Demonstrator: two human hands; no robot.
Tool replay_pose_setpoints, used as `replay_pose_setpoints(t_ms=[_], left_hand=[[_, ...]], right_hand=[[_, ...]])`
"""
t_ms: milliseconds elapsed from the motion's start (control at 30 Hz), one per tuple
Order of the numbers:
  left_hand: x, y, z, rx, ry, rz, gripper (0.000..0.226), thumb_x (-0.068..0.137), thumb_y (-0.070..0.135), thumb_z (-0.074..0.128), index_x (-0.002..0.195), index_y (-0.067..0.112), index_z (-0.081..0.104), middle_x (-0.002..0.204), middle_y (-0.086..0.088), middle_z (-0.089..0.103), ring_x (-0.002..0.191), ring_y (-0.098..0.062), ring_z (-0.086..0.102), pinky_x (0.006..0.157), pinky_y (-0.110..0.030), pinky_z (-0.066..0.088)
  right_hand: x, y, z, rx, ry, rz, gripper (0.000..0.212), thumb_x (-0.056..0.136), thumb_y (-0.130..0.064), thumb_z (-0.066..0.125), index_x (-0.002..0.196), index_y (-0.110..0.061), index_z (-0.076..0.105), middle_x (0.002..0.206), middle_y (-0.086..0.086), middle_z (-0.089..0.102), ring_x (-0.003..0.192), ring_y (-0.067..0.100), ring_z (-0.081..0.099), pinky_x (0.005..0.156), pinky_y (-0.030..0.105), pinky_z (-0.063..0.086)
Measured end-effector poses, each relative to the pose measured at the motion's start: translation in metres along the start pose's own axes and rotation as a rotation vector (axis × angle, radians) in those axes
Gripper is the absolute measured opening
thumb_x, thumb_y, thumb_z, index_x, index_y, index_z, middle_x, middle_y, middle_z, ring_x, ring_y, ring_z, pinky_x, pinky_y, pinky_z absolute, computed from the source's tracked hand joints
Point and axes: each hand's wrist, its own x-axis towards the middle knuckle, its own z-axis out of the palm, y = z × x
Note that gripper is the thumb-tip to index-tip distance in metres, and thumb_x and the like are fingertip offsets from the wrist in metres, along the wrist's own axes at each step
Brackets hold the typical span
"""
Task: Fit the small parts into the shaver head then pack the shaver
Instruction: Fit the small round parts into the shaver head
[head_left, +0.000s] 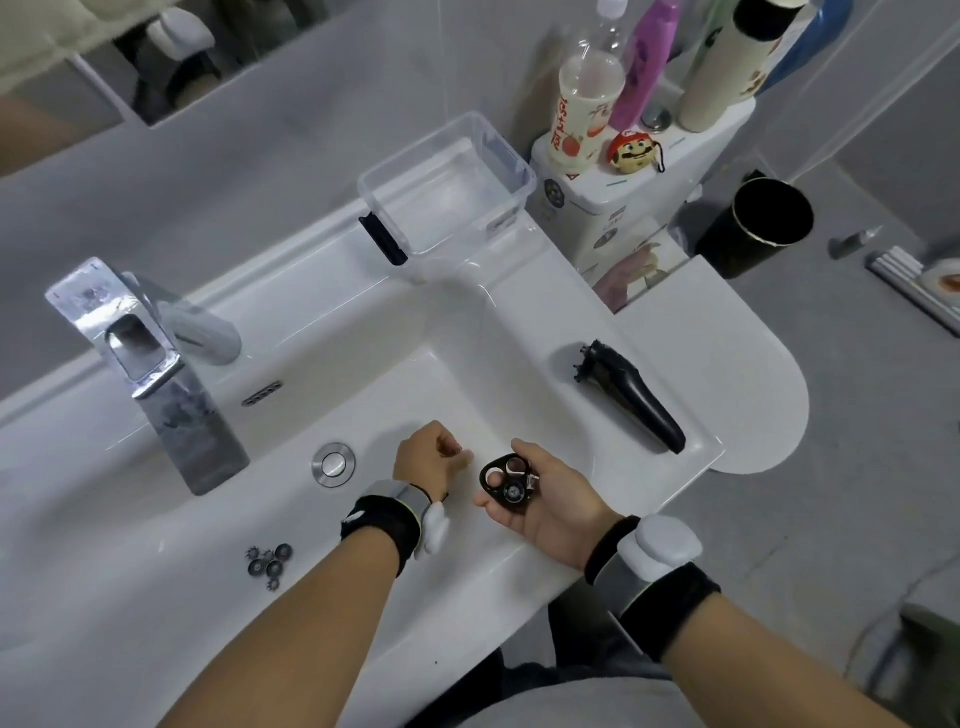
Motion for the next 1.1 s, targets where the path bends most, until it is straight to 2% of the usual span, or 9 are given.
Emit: replay_pose_setpoints(t_ms=[100, 200, 367, 500, 600, 700, 833, 967, 1100], left_hand=[[0.000, -0.003, 0.000, -0.025, 0.031, -0.014, 0.027, 0.082, 0.037, 0.072, 0.084, 0.014, 0.058, 0.073, 0.006, 0.061, 0.070, -0.016, 0.059, 0.066, -0.031, 0.047], [0.003, -0.004, -0.004, -0.023, 0.027, -0.024, 0.026, 0.087, 0.042, 0.064, 0.090, 0.017, 0.058, 0.078, 0.005, 0.065, 0.073, -0.017, 0.062, 0.066, -0.029, 0.047], [0.007, -0.003, -0.009, -0.019, 0.002, 0.001, 0.016, 0.095, 0.032, 0.049, 0.094, 0.022, 0.062, 0.084, 0.006, 0.072, 0.082, -0.016, 0.067, 0.075, -0.031, 0.052], [0.001, -0.002, -0.022, -0.155, 0.073, -0.028, 0.012, 0.096, 0.029, 0.046, 0.095, 0.027, 0.058, 0.075, 0.008, 0.070, 0.071, -0.005, 0.063, 0.059, -0.021, 0.042], [-0.015, -0.002, -0.034, -0.350, 0.149, -0.038, 0.010, 0.095, 0.023, 0.049, 0.088, 0.027, 0.055, 0.073, 0.005, 0.070, 0.057, 0.006, 0.060, 0.055, -0.019, 0.041], [-0.040, -0.007, -0.044, -0.416, 0.134, -0.004, 0.010, 0.094, 0.022, 0.051, 0.088, 0.027, 0.057, 0.070, 0.003, 0.069, 0.049, 0.003, 0.055, 0.054, -0.023, 0.044], [-0.072, -0.010, -0.055, -0.374, 0.080, 0.058, 0.010, 0.094, 0.028, 0.053, 0.088, 0.033, 0.058, 0.075, 0.000, 0.070, 0.052, 0.000, 0.055, 0.059, -0.028, 0.046], [-0.099, -0.002, -0.062, -0.302, 0.073, 0.163, 0.005, 0.093, 0.031, 0.055, 0.092, 0.035, 0.058, 0.084, 0.007, 0.068, 0.058, -0.003, 0.055, 0.058, -0.021, 0.044], [-0.121, 0.013, -0.066, -0.222, 0.111, 0.326, 0.008, 0.087, 0.029, 0.062, 0.090, 0.036, 0.061, 0.082, 0.015, 0.066, 0.060, 0.000, 0.057, 0.060, -0.012, 0.042]], right_hand=[[0.000, -0.003, 0.000, 0.015, 0.011, 0.009, 0.031, 0.101, -0.033, 0.056, 0.082, -0.010, 0.050, 0.077, 0.012, 0.060, 0.080, 0.037, 0.066, 0.065, 0.035, 0.058], [0.001, -0.003, 0.001, 0.017, 0.025, 0.012, 0.031, 0.101, -0.033, 0.056, 0.081, -0.010, 0.049, 0.077, 0.012, 0.059, 0.081, 0.038, 0.065, 0.070, 0.036, 0.056], [0.001, -0.003, 0.003, 0.029, 0.044, 0.016, 0.031, 0.100, -0.032, 0.057, 0.080, -0.010, 0.049, 0.077, 0.013, 0.059, 0.080, 0.039, 0.065, 0.068, 0.036, 0.056], [0.000, -0.002, 0.003, 0.021, 0.044, 0.008, 0.031, 0.100, -0.032, 0.057, 0.080, -0.010, 0.049, 0.076, 0.013, 0.059, 0.078, 0.038, 0.067, 0.062, 0.033, 0.056], [-0.004, 0.000, 0.003, 0.026, 0.046, -0.003, 0.032, 0.099, -0.031, 0.059, 0.077, -0.010, 0.049, 0.076, 0.012, 0.059, 0.075, 0.038, 0.069, 0.058, 0.032, 0.057], [-0.010, 0.003, 0.007, 0.028, 0.099, -0.030, 0.028, 0.097, -0.028, 0.063, 0.082, -0.008, 0.050, 0.082, 0.015, 0.058, 0.070, 0.038, 0.070, 0.051, 0.030, 0.058], [-0.019, 0.006, 0.018, 0.029, 0.120, -0.066, 0.026, 0.096, -0.026, 0.064, 0.088, -0.008, 0.048, 0.095, 0.022, 0.059, 0.072, 0.038, 0.068, 0.049, 0.030, 0.059], [-0.027, 0.007, 0.029, 0.010, 0.092, -0.096, 0.025, 0.096, -0.025, 0.064, 0.088, -0.006, 0.050, 0.086, 0.020, 0.061, 0.072, 0.038, 0.067, 0.053, 0.031, 0.060], [-0.027, 0.014, 0.035, -0.026, 0.059, -0.104, 0.023, 0.096, -0.025, 0.064, 0.093, -0.005, 0.052, 0.096, 0.021, 0.061, 0.078, 0.037, 0.068, 0.070, 0.038, 0.062]])
